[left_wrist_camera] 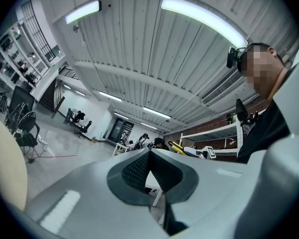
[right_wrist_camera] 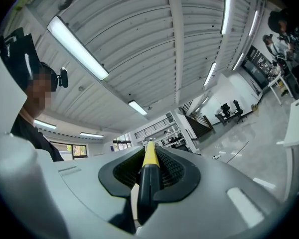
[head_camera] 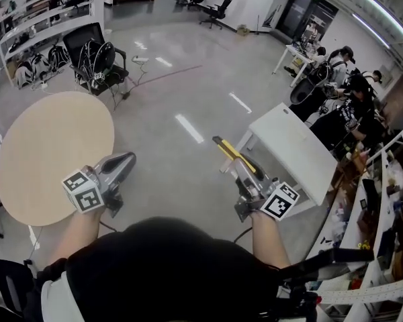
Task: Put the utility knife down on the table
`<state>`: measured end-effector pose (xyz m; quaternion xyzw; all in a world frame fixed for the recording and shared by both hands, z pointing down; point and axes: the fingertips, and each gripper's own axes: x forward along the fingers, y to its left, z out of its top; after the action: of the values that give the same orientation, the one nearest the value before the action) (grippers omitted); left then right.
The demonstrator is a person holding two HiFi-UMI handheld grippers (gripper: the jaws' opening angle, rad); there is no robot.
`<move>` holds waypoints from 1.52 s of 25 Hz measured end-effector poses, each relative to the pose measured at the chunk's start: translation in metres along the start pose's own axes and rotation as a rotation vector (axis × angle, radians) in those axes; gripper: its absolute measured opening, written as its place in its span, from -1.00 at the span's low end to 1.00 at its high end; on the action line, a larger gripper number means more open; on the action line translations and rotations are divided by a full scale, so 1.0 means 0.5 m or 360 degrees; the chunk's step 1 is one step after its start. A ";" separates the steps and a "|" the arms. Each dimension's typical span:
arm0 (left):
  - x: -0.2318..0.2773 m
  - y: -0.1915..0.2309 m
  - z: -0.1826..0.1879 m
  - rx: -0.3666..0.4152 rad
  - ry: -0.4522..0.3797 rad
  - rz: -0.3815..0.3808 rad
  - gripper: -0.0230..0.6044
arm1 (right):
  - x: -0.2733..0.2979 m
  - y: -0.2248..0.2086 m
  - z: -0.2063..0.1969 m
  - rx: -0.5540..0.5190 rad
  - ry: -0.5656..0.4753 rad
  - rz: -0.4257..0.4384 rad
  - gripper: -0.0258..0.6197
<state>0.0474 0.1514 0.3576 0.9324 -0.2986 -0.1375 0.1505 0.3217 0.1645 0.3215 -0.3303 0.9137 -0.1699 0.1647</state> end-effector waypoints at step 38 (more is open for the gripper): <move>0.270 0.797 0.187 -0.0075 -0.0097 0.0233 -0.93 | 0.800 -0.516 0.078 0.0015 0.0211 0.0155 -0.65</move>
<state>-0.0845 -0.2573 0.3940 0.8996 -0.3671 -0.1613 0.1731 0.1882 -0.2941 0.3194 -0.2728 0.9368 -0.1875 0.1136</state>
